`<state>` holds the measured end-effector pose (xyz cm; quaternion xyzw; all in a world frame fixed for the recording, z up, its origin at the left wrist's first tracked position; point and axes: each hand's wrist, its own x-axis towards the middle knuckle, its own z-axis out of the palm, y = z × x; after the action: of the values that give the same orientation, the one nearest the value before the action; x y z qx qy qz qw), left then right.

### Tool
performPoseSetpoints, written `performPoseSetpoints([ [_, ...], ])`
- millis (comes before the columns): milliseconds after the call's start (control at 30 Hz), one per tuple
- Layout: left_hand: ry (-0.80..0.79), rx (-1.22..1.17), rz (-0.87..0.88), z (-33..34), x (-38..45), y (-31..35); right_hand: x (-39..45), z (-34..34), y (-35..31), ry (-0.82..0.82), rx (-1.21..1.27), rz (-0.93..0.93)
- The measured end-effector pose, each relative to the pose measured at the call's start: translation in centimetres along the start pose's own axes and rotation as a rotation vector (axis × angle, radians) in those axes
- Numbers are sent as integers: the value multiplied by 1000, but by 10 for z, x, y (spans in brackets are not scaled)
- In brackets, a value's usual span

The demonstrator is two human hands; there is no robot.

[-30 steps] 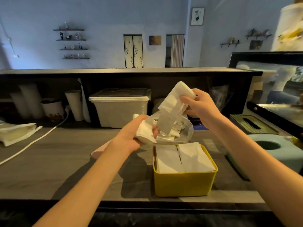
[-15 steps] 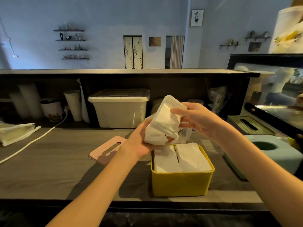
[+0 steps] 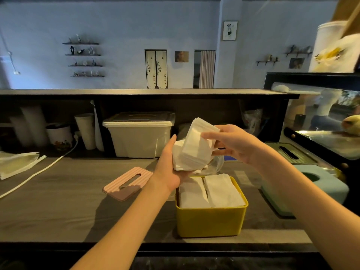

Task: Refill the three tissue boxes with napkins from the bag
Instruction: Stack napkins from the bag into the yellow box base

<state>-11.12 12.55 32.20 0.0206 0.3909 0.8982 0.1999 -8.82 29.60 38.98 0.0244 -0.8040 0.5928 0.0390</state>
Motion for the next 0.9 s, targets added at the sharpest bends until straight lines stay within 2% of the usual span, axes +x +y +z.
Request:
performPoseSetpoints([
  [167,-69,169,50,2,-8,0,-3,-6,11,35,-194,29],
  [333,-96,183,41,4,-17,1,-5,-7,18,68,-221,53],
  [433,-106,219,52,4,-22,1,-9,-9,21,-7,3,187],
  [500,-107,250,57,3,-26,2,-12,-10,24,-41,61,206],
  [667,-22,437,29,-8,-33,12,-14,-12,25,-69,49,131],
  [800,14,564,-99,-21,-51,25,-12,-11,27,-216,36,183],
  [900,48,685,-91,-29,-60,36,-9,-2,35,-280,-31,247],
])
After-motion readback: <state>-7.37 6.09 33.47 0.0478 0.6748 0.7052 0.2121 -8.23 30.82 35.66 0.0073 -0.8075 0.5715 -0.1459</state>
